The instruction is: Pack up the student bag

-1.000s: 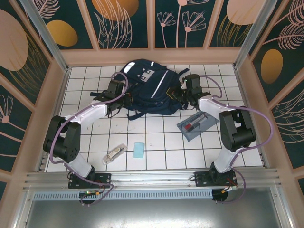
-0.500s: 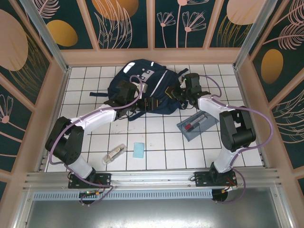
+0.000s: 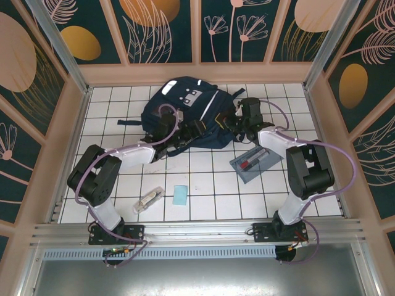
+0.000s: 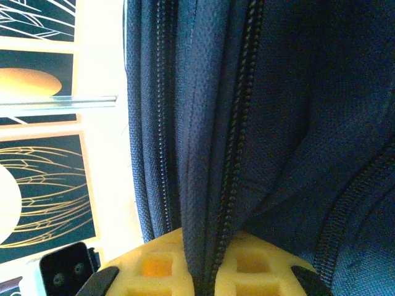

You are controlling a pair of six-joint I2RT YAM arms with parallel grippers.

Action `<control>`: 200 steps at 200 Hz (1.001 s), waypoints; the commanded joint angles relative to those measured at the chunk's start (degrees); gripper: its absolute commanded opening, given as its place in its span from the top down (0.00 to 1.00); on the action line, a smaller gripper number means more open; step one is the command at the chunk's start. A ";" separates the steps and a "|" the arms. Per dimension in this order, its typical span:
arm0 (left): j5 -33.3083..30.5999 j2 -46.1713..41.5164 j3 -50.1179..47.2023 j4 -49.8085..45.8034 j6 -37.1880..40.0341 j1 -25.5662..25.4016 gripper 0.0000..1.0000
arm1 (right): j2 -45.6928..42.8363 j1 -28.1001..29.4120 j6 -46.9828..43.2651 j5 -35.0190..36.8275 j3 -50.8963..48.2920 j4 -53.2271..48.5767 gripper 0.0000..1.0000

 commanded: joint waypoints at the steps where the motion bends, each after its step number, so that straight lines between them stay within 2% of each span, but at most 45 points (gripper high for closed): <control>1: -4.35 2.12 -0.59 15.92 -14.29 0.26 0.13 | -5.48 1.73 2.24 -4.99 -1.12 7.27 1.00; 22: -3.18 2.65 -0.35 17.99 -18.64 0.26 0.13 | -6.66 1.33 1.89 -4.41 -2.73 7.10 1.00; 56: 0.17 -0.34 -2.97 14.83 -23.56 0.12 0.13 | -6.95 0.73 1.43 -3.94 -3.38 7.36 1.00; 93: -2.02 -4.92 -6.66 11.70 -24.90 0.00 0.12 | -5.87 0.99 1.59 -4.20 -2.30 8.45 1.00; 129: 0.75 -0.03 -4.15 13.72 -26.71 0.00 0.12 | -5.85 1.50 1.23 -4.16 -1.89 8.27 1.00; 167: 1.27 6.47 0.88 16.13 -27.33 0.10 0.17 | -5.93 1.94 0.91 -5.05 -2.08 8.25 1.00; 175: 1.02 7.59 2.06 16.59 -27.16 0.38 0.20 | -6.06 1.99 0.25 -5.43 -2.07 7.45 1.00; 185: 0.82 8.74 2.60 17.99 -27.22 0.81 0.30 | -6.32 1.95 -0.94 -5.84 -1.98 6.20 1.00; 200: 0.58 9.67 4.82 19.84 -27.09 1.51 0.59 | -6.51 1.94 -3.43 -6.06 -1.89 2.97 1.00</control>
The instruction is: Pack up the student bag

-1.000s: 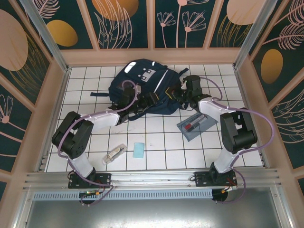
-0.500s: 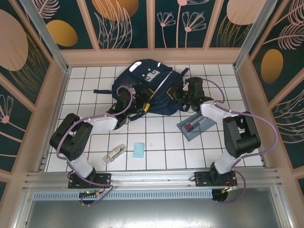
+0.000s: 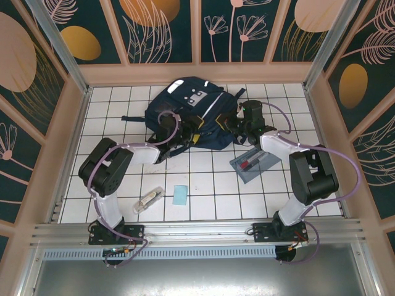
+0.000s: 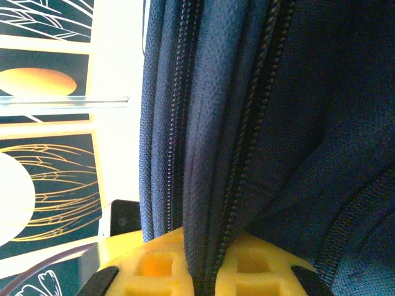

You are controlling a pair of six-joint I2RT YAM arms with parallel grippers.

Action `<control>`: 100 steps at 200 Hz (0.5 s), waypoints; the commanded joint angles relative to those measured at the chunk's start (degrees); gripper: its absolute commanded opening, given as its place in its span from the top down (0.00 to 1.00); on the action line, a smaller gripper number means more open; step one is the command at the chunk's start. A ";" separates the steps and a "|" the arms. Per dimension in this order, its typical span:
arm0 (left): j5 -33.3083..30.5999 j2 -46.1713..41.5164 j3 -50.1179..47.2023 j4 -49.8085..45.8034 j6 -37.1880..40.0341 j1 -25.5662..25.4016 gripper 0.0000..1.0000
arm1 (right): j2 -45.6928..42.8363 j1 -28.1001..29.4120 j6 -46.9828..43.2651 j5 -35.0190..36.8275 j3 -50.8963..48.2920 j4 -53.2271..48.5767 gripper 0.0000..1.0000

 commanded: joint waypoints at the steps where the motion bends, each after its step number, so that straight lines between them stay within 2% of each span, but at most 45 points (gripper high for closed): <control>1: -0.18 1.92 4.24 6.48 -0.52 1.06 0.61 | -2.99 1.59 -4.26 -6.51 1.47 0.30 1.00; 23: -0.84 0.82 5.62 4.68 1.83 1.58 1.00 | -3.25 1.34 -10.13 -4.58 1.88 -5.67 1.00; 36: -1.47 -0.60 5.77 2.63 3.44 1.62 1.00 | -3.25 0.96 -13.72 -2.71 2.34 -9.38 1.00; 41: -1.71 -1.19 5.78 2.02 3.85 1.70 1.00 | -3.29 0.73 -14.78 -2.37 2.50 -10.50 0.96; 71: -2.75 -3.72 5.69 -0.49 4.85 2.10 1.00 | -4.00 -0.98 -20.48 -3.08 4.11 -16.09 0.55; 82: -2.61 -3.93 6.28 -0.82 4.77 2.15 1.00 | -4.92 -1.34 -22.98 -2.71 5.32 -19.18 0.34; 90: -2.28 -3.94 6.67 -0.73 4.77 2.19 1.00 | -5.95 -1.44 -24.49 -1.92 6.06 -20.92 0.27; 100: -2.07 -3.92 7.13 -0.69 4.72 2.15 1.00 | -7.62 -1.39 -25.18 -0.45 6.27 -21.92 0.24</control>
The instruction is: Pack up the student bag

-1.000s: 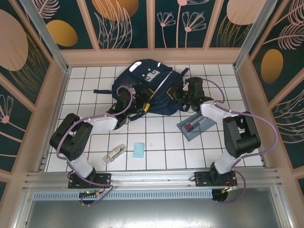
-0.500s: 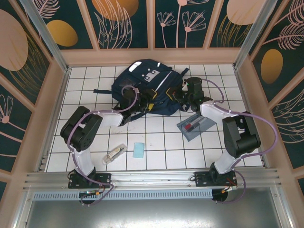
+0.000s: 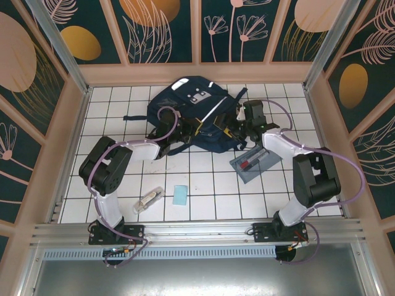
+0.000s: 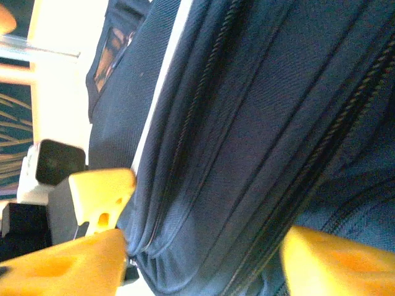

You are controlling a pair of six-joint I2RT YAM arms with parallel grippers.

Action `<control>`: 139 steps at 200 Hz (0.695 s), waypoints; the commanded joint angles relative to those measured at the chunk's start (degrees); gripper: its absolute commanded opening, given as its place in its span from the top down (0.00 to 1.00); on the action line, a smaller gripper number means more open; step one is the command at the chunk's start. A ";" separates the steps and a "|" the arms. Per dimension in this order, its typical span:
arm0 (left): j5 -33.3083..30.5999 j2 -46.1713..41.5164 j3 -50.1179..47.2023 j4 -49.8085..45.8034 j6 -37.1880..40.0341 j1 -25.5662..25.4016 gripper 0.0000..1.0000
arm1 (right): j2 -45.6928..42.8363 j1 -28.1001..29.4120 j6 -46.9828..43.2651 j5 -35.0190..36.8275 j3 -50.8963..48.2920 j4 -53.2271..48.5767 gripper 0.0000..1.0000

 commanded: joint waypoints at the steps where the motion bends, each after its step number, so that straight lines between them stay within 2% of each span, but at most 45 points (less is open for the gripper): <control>1: -2.75 -3.70 3.75 4.01 1.77 0.99 1.00 | -5.55 -0.50 -6.89 0.28 3.14 -6.20 0.24; 48: -2.46 -4.32 3.43 5.43 0.36 0.98 1.00 | -8.30 -0.51 -1.17 -2.12 -0.83 2.15 0.24; 115: -2.70 -6.66 1.08 9.99 -3.44 0.90 1.00 | -2.37 -0.45 5.60 -5.04 -10.34 21.05 0.24; 139: -2.59 -7.54 0.68 9.84 -3.44 0.93 1.00 | -1.62 -0.48 5.91 -4.95 -10.49 23.97 0.23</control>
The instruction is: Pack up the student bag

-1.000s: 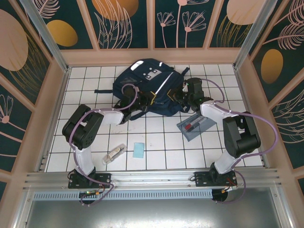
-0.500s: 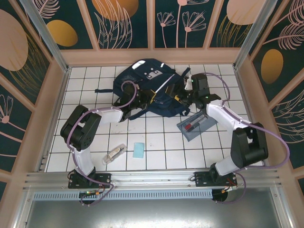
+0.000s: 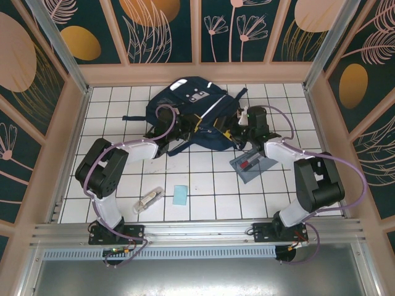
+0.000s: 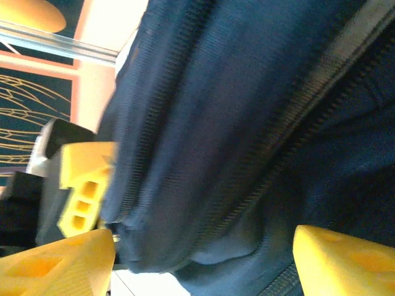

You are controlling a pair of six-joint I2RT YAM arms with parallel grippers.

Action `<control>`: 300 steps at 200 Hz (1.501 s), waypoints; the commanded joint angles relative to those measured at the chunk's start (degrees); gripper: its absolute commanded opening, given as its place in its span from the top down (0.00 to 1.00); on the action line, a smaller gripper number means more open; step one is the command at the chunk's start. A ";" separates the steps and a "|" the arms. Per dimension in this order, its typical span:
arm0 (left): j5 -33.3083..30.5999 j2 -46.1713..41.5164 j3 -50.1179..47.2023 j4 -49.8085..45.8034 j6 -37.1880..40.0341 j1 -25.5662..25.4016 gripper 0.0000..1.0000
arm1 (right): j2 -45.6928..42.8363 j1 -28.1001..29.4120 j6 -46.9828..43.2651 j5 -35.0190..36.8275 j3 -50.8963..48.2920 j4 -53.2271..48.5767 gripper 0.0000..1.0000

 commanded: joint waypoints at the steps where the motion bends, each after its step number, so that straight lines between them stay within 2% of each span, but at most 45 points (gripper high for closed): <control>1: -1.88 -5.03 0.38 10.10 -0.86 0.78 1.00 | 0.57 -0.17 1.95 -1.33 -0.27 8.01 0.23; 34: -0.67 -5.16 0.06 9.23 0.10 0.47 1.00 | 1.14 -0.12 2.29 -1.98 3.25 9.07 0.25; 59: -1.15 -5.39 -1.14 10.17 -0.53 0.37 1.00 | -0.61 -0.07 -0.85 -0.80 6.88 1.09 0.25; 88: -0.29 -5.03 -1.14 10.17 0.39 0.40 1.00 | -4.01 -0.93 -5.48 4.49 6.79 -5.12 0.24; 102: 0.76 -4.74 -0.50 9.56 1.21 0.38 1.00 | -3.71 -1.64 -5.57 4.65 6.03 -2.39 0.24; 142: 3.24 -4.84 -0.01 6.88 3.27 0.39 1.00 | 2.70 -0.79 -1.90 -1.16 8.52 7.79 0.25; 169: 3.99 -4.91 -0.78 6.72 3.78 0.37 1.00 | 5.38 0.09 2.36 -4.28 8.52 15.00 0.30; 208: 7.19 -2.78 0.98 7.15 4.15 0.37 1.00 | 10.28 2.45 6.81 -6.18 9.22 18.13 0.33; 214: 7.73 -2.40 1.59 7.03 4.44 0.45 1.00 | 10.83 2.77 7.84 -6.53 9.00 19.16 0.35; 226: 8.37 -1.66 2.69 6.59 4.92 0.55 1.00 | 11.51 3.40 9.98 -7.18 8.50 21.93 0.48; 238: 9.13 -1.13 3.76 6.38 6.01 1.02 1.00 | 11.33 3.82 12.26 -7.25 8.33 23.61 0.67; 260: 13.83 -0.22 7.48 2.86 14.14 2.55 0.90 | 10.61 3.87 13.60 -5.87 9.39 22.88 1.00; 281: 14.83 -2.20 10.82 -11.38 30.88 3.01 0.80 | 11.03 3.68 13.51 -4.36 12.97 18.57 1.00; 300: 11.58 -5.70 11.54 -24.25 45.40 3.01 0.63 | 11.76 3.66 13.38 -3.72 16.33 15.18 1.00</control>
